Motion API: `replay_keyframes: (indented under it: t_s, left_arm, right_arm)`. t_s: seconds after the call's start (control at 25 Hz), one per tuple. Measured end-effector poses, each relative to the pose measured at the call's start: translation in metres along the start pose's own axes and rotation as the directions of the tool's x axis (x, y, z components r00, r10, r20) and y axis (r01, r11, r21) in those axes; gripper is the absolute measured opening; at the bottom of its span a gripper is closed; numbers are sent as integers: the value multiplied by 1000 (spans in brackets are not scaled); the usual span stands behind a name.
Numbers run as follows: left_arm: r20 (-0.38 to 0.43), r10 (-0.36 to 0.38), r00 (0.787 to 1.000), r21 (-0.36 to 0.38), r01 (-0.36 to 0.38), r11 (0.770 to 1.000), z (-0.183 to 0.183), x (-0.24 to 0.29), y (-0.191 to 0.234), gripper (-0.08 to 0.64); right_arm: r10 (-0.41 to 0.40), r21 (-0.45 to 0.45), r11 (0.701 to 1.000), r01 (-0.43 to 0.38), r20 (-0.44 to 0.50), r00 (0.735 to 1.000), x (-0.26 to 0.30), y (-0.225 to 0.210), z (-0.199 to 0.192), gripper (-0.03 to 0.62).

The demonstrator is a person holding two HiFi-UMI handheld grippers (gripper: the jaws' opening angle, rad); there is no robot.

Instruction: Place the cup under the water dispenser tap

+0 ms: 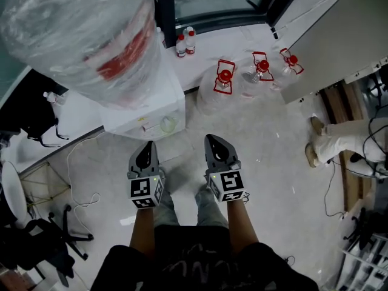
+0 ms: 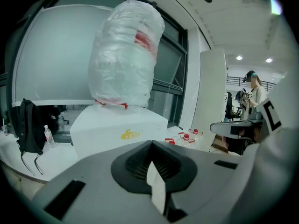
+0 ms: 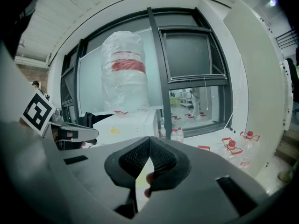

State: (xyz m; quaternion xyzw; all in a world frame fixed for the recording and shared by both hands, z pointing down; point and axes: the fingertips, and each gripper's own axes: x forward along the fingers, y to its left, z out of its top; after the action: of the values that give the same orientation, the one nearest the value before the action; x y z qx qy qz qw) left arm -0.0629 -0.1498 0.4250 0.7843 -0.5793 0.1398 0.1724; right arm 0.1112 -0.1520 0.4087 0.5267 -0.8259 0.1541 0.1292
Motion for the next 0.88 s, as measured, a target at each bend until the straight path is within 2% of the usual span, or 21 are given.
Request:
replay_keyframes:
  t_s: [0.16,0.32,0.88]
  left_arm:
    - [31,19,999,14,-19,1000,23,-10,9,15]
    - [65,21,998,-4,-20,1000,49,-11,11,15]
    - [146,-6,989,72,-4,997,122,-28,13,15]
  right_arm:
    - [-7,-2,1000,7,33,999,-3,3,29,14]
    - [-9,-12,1000,10,64,998,-4,0,55,14]
    - [3,-57,998,2,93,996,-9,1,112,14]
